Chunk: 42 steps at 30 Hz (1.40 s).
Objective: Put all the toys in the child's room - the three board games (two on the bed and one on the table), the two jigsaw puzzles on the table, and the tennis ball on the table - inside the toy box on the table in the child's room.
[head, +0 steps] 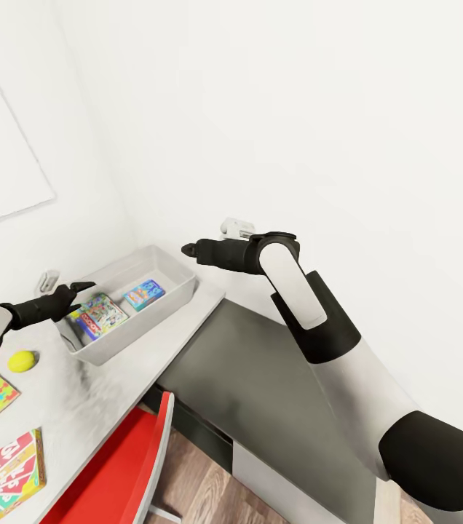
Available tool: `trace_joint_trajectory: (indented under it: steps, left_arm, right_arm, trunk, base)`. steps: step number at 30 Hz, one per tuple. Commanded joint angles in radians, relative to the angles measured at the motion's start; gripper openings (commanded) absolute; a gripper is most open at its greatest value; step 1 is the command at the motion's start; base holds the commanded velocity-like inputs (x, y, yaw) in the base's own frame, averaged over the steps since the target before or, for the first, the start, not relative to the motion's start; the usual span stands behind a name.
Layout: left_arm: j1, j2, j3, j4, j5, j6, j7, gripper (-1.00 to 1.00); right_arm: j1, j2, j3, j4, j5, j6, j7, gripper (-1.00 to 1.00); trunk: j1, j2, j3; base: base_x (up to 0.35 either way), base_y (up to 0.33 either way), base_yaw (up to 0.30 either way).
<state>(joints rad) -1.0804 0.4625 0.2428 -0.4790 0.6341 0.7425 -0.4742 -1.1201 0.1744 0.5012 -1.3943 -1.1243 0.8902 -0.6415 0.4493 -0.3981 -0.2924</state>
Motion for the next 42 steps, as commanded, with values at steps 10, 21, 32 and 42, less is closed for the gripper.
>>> trace_joint_trajectory:
  steps: [10, 21, 32, 42]
  left_arm:
    - [-0.001, 0.017, 0.012, -0.001, -0.001, 0.026, -0.037, 1.0]
    - [-0.001, 0.025, 0.013, -0.001, -0.002, 0.042, -0.067, 1.0]
    - [-0.001, 0.025, 0.013, -0.001, -0.002, 0.043, -0.067, 1.0]
    - [-0.001, 0.025, 0.013, -0.001, -0.002, 0.043, -0.067, 1.0]
  right_arm:
    - [-0.001, 0.0, 0.001, 0.0, -0.009, 0.001, -0.01, 1.0]
    - [-0.001, 0.0, 0.002, 0.0, -0.009, 0.001, -0.01, 1.0]
    - [-0.001, 0.0, 0.002, -0.001, -0.009, 0.001, -0.01, 1.0]
    - [-0.001, 0.0, 0.002, 0.0, -0.009, 0.001, -0.01, 1.0]
  trunk:
    - [0.001, -0.002, 0.014]
    - [0.001, -0.002, 0.032]
    - [0.001, -0.002, 0.049]
    - [0.001, -0.002, 0.065]
  base:
    - [-0.003, 0.0, 0.0]
    - [-0.06, 0.0, 0.0]
    - [-0.1, 0.054, 0.0]
    - [-0.105, 0.062, 0.0]
